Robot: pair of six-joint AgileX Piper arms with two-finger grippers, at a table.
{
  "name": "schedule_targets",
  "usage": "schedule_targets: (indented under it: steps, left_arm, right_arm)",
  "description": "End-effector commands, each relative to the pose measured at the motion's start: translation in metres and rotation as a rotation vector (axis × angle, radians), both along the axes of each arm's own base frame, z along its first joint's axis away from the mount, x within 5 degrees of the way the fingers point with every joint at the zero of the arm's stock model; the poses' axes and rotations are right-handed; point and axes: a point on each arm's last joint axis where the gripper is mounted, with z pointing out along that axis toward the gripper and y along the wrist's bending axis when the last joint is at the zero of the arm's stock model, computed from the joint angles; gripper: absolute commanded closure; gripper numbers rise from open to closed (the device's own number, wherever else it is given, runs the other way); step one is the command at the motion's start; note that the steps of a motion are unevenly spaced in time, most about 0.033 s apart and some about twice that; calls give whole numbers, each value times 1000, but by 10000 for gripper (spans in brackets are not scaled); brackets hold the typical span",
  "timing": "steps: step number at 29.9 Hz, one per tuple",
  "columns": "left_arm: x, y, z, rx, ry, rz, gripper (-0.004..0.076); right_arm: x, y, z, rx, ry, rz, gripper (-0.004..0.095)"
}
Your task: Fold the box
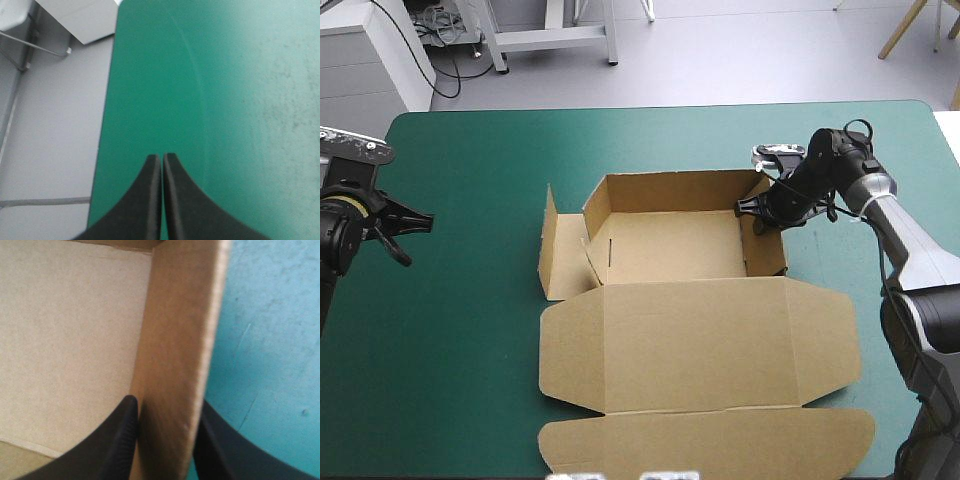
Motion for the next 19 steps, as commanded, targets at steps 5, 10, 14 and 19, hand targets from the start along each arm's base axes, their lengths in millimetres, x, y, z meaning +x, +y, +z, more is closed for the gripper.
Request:
schedule_targets:
  steps: [5, 10, 14, 19]
  left_arm:
    - [14, 12, -5, -162, -7, -8, 729]
    - [19, 28, -12, -270, 4, 28, 729]
    - [23, 34, -16, -332, 1, 51, 730]
    - [30, 27, -20, -417, 5, 0, 730]
  right_arm:
    - [-4, 0, 66, 21, -127, 2, 422]
    - [-12, -4, 113, 17, -272, -28, 422]
    - [-27, -9, 137, -13, -343, -24, 422]
    - [-41, -11, 154, 2, -380, -56, 423]
